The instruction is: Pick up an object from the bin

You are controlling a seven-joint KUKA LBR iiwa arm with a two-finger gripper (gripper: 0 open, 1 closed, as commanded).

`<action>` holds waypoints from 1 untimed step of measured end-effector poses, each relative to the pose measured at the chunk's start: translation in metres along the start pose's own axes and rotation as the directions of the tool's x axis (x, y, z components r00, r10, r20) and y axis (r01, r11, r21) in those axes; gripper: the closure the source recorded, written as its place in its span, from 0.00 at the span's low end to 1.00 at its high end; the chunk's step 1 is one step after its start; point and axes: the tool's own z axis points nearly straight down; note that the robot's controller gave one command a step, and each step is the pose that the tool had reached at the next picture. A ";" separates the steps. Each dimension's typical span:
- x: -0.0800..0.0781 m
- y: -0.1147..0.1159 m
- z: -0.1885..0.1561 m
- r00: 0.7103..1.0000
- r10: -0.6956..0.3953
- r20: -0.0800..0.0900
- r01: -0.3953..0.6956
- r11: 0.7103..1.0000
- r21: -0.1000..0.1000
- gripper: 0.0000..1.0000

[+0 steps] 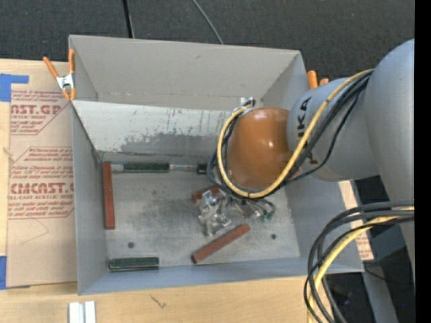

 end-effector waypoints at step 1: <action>0.003 0.001 0.002 1.000 0.000 -0.007 0.000 1.000 -0.002 0.00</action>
Offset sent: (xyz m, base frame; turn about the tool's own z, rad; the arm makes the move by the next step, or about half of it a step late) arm 0.0000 0.0000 0.0000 0.0000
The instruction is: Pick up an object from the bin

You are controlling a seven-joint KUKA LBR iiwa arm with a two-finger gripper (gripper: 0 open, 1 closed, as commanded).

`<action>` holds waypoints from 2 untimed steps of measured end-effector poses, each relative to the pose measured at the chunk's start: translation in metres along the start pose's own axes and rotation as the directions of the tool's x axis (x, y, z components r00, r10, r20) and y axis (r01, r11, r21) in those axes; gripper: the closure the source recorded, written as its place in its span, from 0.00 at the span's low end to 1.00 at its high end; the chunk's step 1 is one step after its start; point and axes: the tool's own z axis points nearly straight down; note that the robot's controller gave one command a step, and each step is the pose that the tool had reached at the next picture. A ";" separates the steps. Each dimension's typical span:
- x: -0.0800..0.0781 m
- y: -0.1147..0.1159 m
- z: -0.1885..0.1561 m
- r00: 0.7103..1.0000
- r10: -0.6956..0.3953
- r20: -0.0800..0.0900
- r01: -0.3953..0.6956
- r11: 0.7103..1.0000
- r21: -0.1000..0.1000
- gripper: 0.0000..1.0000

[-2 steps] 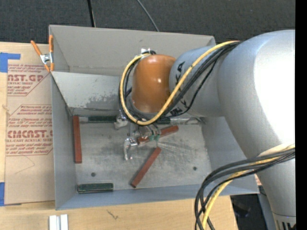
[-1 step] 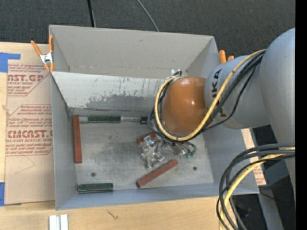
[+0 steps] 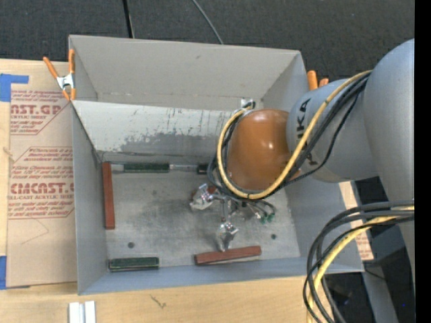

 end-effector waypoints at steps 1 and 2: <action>0.000 0.000 0.000 1.000 0.000 0.000 0.000 1.000 0.000 0.00; 0.017 -0.022 -0.014 1.000 -0.014 -0.002 0.014 1.000 -0.001 0.00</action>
Offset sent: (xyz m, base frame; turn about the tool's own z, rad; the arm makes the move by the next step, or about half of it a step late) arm -0.0065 -0.0437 0.0235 -0.0176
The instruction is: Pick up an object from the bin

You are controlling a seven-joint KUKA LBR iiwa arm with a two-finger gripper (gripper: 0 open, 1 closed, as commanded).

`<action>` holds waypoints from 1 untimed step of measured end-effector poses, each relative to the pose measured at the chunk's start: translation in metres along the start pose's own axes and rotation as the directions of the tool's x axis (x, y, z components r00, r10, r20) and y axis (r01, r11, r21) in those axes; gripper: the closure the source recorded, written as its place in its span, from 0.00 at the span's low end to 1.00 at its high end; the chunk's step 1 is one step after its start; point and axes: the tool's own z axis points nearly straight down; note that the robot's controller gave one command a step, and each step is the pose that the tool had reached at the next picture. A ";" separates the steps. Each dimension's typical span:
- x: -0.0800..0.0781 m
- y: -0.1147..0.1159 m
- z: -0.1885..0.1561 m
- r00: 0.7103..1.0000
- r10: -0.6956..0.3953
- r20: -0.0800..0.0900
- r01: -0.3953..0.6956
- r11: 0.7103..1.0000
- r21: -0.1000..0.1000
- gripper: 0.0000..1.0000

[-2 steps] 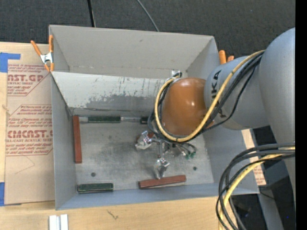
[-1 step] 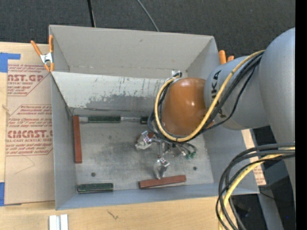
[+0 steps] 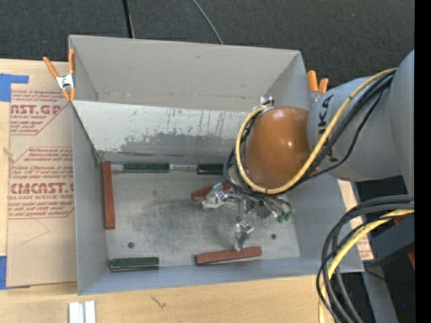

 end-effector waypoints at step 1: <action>0.009 -0.008 -0.011 0.998 -0.057 -0.001 0.057 0.998 0.002 0.00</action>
Offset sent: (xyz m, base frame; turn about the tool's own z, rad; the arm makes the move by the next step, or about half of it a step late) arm 0.0716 0.0087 0.0396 -0.0460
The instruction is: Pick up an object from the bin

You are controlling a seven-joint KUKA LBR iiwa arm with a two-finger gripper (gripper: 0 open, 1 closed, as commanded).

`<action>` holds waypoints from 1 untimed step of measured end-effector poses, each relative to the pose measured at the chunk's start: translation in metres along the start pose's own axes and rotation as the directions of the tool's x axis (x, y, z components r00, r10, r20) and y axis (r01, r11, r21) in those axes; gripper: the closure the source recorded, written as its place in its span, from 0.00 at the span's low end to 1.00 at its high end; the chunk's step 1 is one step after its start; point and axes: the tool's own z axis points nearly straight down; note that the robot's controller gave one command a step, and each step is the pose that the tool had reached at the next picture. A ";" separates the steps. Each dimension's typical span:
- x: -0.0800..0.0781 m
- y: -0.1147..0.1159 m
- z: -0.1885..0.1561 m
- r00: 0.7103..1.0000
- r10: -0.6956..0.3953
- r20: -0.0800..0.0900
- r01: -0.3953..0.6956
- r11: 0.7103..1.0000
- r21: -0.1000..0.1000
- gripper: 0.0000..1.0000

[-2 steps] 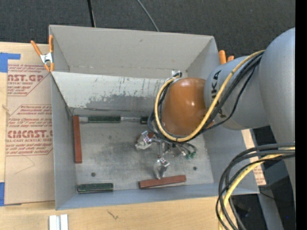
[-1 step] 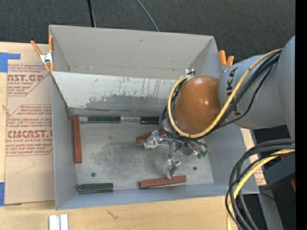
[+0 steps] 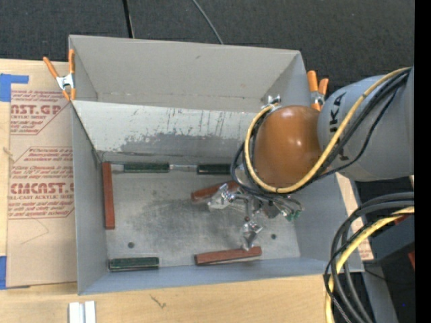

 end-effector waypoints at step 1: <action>-0.046 -0.014 -0.017 1.000 0.006 -0.001 -0.006 1.000 -0.003 0.00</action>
Offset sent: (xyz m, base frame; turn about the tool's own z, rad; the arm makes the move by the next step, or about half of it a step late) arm 0.0502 0.0254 -0.0158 -0.1289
